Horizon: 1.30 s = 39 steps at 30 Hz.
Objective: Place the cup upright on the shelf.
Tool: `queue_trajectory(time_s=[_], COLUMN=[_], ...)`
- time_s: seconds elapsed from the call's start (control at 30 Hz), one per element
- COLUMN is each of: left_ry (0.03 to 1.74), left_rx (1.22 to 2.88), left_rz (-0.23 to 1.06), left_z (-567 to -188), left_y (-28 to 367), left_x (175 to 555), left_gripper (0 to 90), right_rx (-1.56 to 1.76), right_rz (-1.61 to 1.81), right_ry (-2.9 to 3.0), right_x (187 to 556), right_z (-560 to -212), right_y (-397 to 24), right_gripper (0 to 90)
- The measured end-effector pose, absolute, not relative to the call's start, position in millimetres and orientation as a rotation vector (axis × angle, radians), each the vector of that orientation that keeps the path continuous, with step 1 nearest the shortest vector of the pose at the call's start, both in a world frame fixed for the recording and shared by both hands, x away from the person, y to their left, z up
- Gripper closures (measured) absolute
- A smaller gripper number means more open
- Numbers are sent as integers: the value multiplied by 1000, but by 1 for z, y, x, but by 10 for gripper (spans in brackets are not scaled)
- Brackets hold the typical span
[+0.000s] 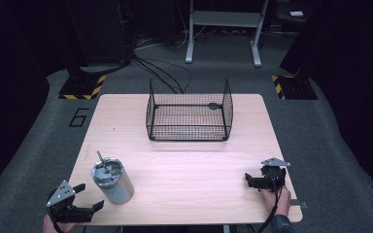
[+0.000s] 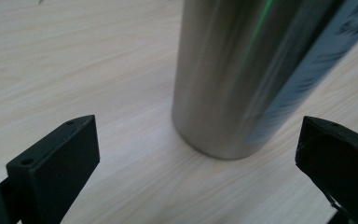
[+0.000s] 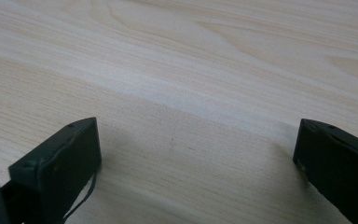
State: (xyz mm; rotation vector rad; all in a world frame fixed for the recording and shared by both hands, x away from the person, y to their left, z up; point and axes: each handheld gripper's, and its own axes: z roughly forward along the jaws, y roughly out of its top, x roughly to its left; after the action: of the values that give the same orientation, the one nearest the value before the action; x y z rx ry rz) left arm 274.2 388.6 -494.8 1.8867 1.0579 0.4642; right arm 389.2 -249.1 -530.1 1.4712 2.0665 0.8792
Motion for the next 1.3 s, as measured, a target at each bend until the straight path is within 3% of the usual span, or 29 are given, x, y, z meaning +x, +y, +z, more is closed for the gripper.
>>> queue_trajectory(time_s=[0.23,0.83,1.03,1.3], left_ry=[985,933,951,988], left_rx=[1818,1791,1792,1748], left_rz=[487,522,508,592], left_z=[-474,-469,-470,-473], left_y=[371,345,341,330], left_x=[270,288,295,295], left_gripper=[0,0,0,26], right_rx=[1474,1475,1473,1465], right_rz=[879,880,880,882], right_ry=[2063,2061,2064,2061], right_x=[389,389,389,389], right_z=[-530,-530,-530,-530], right_y=[-249,-249,-249,-248], right_gripper=[3,4,5,6])
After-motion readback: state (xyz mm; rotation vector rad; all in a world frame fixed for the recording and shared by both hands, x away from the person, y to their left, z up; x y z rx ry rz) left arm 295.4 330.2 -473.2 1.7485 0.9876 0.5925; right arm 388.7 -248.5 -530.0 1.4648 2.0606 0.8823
